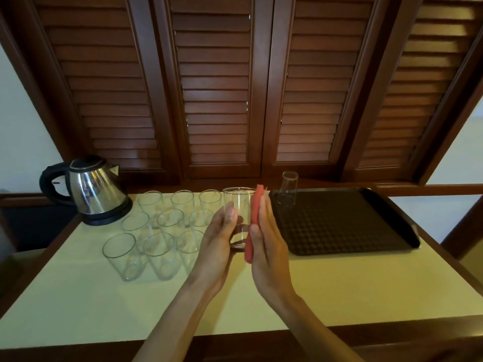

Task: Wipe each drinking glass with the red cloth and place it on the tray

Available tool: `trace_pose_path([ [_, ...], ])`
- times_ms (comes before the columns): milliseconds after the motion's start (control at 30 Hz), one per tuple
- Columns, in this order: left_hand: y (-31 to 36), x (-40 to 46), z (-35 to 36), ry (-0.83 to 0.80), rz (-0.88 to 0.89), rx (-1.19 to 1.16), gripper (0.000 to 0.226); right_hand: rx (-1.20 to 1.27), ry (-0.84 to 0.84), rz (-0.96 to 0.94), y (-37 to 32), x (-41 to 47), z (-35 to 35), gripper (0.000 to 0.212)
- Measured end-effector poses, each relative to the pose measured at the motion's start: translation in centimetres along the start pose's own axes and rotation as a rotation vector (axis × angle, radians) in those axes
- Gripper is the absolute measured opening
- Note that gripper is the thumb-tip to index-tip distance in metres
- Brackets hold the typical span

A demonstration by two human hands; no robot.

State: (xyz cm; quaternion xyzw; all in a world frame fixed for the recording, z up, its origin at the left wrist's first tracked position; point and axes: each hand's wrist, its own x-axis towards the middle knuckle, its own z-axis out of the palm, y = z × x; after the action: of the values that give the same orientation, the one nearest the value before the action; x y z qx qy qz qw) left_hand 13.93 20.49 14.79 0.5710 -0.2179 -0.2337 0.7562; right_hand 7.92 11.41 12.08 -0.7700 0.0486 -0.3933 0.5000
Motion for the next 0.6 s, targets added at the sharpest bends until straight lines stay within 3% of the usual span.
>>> trace_pose_path([
  [167, -0.1, -0.1, 0.5, 0.035, -0.118, -0.16, 0.05, -0.216, -0.086, -0.254, -0.1, -1.3, 0.8, 0.051],
  [300, -0.5, -0.3, 1.0, 0.016, -0.096, -0.069, 0.045, -0.001, -0.007, 0.005, -0.5, 0.8, -0.4, 0.058],
  [333, -0.5, -0.2, 1.1, 0.01, -0.088, -0.045, 0.047, -0.007, -0.001, -0.001, -0.9, 1.0, -0.3, 0.058],
  [467, 0.4, 0.6, 0.7, 0.04, -0.034, -0.118, 0.046, -0.21, -0.107, -0.262, -0.3, -1.0, 0.5, 0.052],
  [600, -0.8, 0.0, 1.0, 0.035, -0.005, 0.026, 0.051, 0.055, -0.007, 0.017, -0.4, 1.4, -0.9, 0.054],
])
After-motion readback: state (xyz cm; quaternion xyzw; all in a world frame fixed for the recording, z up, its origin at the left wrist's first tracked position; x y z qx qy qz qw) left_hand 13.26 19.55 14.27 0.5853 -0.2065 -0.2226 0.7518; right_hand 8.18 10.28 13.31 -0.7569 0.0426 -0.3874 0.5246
